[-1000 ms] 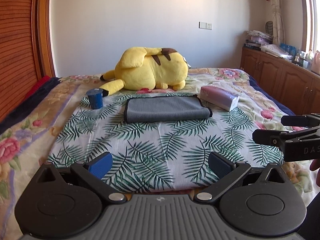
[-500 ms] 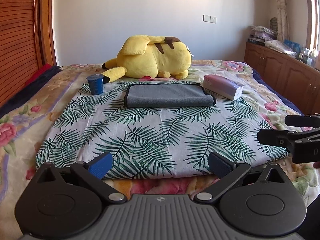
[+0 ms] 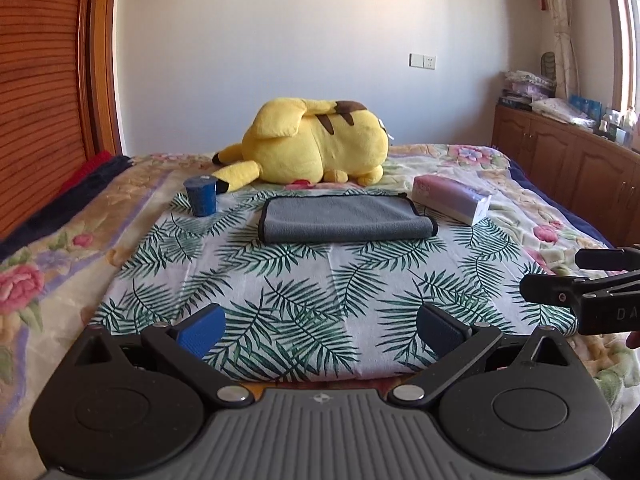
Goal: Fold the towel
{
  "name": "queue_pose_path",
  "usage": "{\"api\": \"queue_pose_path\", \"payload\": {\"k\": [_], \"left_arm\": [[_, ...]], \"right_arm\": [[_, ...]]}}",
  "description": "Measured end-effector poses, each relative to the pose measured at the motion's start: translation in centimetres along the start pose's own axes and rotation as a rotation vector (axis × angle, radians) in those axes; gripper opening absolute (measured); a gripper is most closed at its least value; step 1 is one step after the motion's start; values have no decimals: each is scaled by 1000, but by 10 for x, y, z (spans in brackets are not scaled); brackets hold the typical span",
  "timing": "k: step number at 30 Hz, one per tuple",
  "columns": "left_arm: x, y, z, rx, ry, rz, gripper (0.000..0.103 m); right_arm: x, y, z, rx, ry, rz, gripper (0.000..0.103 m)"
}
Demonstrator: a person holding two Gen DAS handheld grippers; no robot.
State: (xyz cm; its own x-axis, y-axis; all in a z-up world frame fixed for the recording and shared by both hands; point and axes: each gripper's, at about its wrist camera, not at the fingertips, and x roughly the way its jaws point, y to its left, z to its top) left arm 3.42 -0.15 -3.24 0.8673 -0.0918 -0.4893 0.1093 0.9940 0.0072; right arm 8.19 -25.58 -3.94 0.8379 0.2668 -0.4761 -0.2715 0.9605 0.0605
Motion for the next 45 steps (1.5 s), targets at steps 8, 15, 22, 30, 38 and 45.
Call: {"api": "queue_pose_path", "payload": {"k": [8, 15, 22, 30, 38, 45], "left_arm": [[-6, -3, 2, 24, -34, 4, 87], [-10, -2, 4, 19, -56, 6, 87], [-16, -3, 6, 24, -88, 13, 87], [-25, -4, 8, 37, -133, 22, 87], [-31, -6, 9, 53, -165, 35, 87], [-34, -2, 10, 30, -182, 44, 87]], "right_arm": [[-7, -3, 0, 8, -44, -27, 103], [-12, -3, 1, 7, -84, -43, 103], [-16, -3, 1, 1, -115, -54, 103], [-19, -4, 1, -1, -140, -63, 103], [-24, -5, 1, -7, -181, -82, 103], [-26, -6, 2, 0, -203, -101, 103]]}}
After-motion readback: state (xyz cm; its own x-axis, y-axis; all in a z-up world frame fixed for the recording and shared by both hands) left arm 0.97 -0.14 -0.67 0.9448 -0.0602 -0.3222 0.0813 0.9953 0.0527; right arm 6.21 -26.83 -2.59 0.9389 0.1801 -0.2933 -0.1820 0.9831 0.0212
